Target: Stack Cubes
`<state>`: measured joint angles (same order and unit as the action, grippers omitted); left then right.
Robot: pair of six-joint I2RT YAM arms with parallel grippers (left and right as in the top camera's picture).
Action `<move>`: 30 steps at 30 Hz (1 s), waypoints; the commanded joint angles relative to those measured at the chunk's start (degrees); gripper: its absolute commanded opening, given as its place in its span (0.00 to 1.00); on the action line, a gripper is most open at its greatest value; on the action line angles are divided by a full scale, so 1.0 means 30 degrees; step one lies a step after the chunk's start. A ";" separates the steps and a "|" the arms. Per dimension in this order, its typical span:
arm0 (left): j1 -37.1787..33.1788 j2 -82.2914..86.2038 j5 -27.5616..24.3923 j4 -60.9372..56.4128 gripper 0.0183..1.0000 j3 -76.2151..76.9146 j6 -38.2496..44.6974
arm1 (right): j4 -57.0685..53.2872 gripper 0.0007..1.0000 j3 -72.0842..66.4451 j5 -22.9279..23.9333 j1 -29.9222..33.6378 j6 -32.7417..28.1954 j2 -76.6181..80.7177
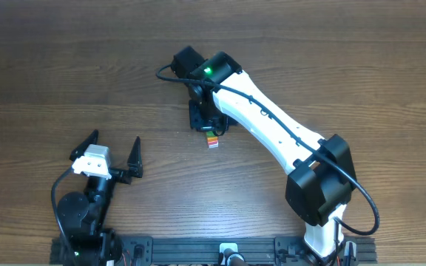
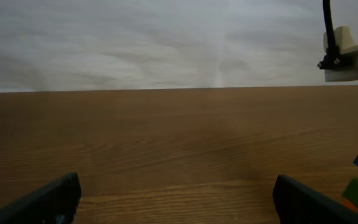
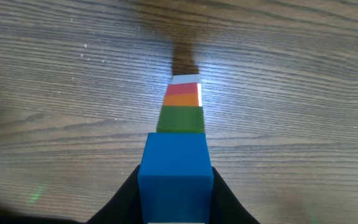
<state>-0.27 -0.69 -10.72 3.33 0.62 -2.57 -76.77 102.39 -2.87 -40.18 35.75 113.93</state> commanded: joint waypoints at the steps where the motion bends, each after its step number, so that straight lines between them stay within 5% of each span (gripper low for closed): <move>1: 0.0073 0.0117 -0.0058 0.0015 1.00 -0.0102 0.0284 | 0.0022 0.10 -0.0350 -0.0189 -0.0138 0.0160 -0.0692; 30: 0.0073 0.0117 -0.0058 0.0015 1.00 -0.0102 0.0277 | 0.0699 0.12 -0.1297 -0.0328 -0.0138 0.0291 -0.0685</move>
<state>-0.27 -0.69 -10.72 3.33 0.62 -2.57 -74.85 99.09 -3.14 -40.23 36.03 113.73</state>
